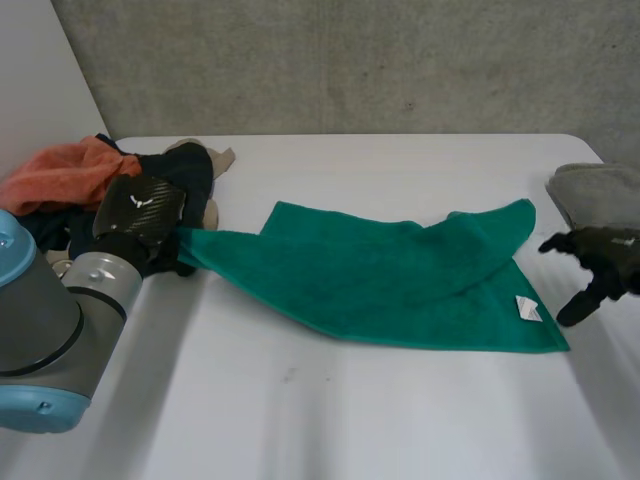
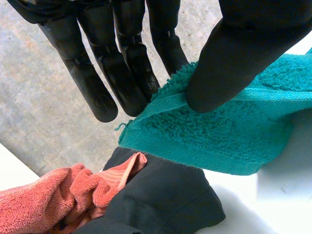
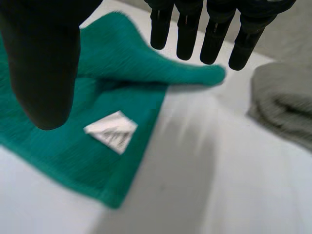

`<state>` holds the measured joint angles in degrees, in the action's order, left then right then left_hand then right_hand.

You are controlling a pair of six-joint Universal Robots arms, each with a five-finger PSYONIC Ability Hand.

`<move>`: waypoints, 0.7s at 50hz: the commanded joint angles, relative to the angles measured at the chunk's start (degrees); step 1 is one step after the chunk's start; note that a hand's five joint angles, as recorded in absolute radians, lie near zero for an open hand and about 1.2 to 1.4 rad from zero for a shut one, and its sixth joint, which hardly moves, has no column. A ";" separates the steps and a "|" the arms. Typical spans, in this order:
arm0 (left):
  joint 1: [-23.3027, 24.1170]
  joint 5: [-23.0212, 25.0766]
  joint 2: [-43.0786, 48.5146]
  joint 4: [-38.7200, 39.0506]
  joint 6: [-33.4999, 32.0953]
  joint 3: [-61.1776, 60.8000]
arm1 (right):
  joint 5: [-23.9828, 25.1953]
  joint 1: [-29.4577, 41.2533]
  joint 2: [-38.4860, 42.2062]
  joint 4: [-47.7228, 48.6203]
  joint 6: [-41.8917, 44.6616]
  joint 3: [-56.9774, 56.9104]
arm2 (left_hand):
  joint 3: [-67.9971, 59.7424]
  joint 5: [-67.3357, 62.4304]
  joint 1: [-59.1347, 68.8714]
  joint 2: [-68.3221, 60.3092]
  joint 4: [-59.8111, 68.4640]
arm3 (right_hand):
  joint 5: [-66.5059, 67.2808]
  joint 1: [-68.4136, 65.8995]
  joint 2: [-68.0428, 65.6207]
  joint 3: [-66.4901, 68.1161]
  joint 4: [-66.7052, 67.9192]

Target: Fold the laundry.

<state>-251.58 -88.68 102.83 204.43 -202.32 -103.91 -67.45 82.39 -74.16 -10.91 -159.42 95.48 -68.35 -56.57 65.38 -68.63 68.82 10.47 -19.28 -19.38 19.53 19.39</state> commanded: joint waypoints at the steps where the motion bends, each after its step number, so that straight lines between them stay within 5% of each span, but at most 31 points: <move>1: -0.14 0.00 0.09 0.00 -0.01 0.03 | 1.01 0.05 1.65 6.25 0.17 5.06 | -11.65 -13.43 14.62 -11.37 11.18 | 3.74 -4.93 -4.83 4.68 4.82; 16: -0.05 0.00 0.35 0.00 -0.01 -0.06 | 0.83 2.07 4.90 17.50 13.08 12.98 | -11.65 -13.43 14.62 -11.37 11.18 | 8.12 -9.31 -9.21 9.05 9.20; 35: -0.22 0.00 0.61 0.00 -0.01 -0.06 | 0.92 5.06 8.68 27.17 13.61 10.87 | -11.65 -13.43 14.62 -11.37 11.18 | 23.76 -24.95 -24.85 24.69 24.84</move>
<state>-251.72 -88.63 103.44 204.43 -202.32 -103.94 -66.49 86.68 -66.20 15.04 -145.65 107.74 -68.35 -56.57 65.38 -68.63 68.82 26.40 -36.77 -36.44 36.87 36.78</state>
